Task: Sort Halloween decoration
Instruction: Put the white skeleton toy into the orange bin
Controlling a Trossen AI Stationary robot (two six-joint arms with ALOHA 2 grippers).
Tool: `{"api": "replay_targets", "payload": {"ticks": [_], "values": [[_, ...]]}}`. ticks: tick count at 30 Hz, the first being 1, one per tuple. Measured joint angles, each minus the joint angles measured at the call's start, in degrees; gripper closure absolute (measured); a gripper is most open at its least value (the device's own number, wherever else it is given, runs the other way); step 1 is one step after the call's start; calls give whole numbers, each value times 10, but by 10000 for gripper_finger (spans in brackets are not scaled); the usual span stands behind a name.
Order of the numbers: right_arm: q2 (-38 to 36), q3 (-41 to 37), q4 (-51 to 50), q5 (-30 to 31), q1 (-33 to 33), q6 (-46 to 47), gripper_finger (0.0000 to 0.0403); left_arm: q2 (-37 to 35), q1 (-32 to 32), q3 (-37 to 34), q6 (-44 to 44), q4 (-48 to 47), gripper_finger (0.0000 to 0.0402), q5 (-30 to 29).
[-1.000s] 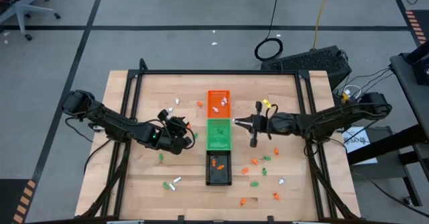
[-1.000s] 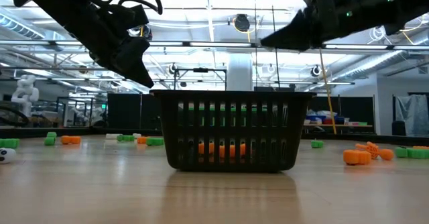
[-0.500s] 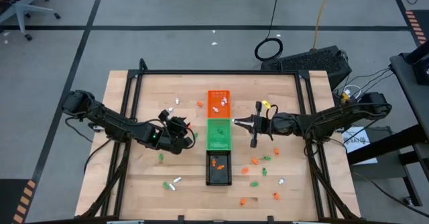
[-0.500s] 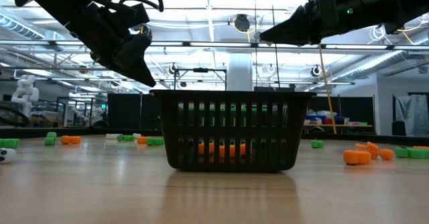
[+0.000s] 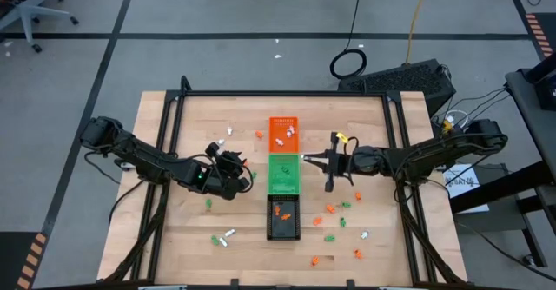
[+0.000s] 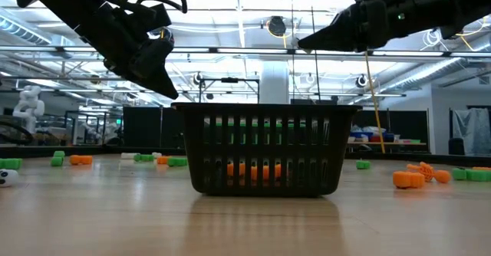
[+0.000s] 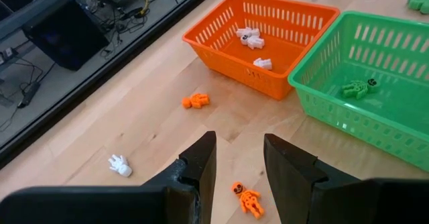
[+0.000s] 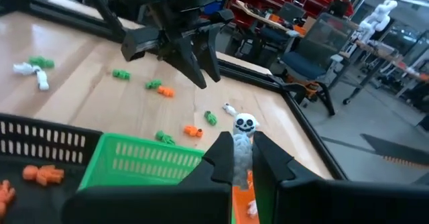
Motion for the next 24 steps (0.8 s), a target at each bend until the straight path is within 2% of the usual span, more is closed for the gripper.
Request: {"api": "replay_targets", "payload": {"ticks": [6, 9, 12, 15, 18, 24], "values": [[0, 0, -26, 0, -3, -80, 399, 0, 0, 0, 0, 0, 279, 0], [0, 0, -16, 0, -13, -89, 399, 0, 0, 0, 0, 0, 279, 0], [0, 1, 15, 0, -39, -58, 399, 0, 0, 0, 0, 3, 279, 0], [2, 20, 1, -3, -72, -18, 399, 0, 0, 0, 0, 3, 279, 0], [24, 53, -21, -42, -111, 17, 399, 0, 0, 0, 0, 4, 279, 0], [137, 162, -84, -99, -187, 86, 397, 0, 0, 0, 1, 11, 279, 0]]}}
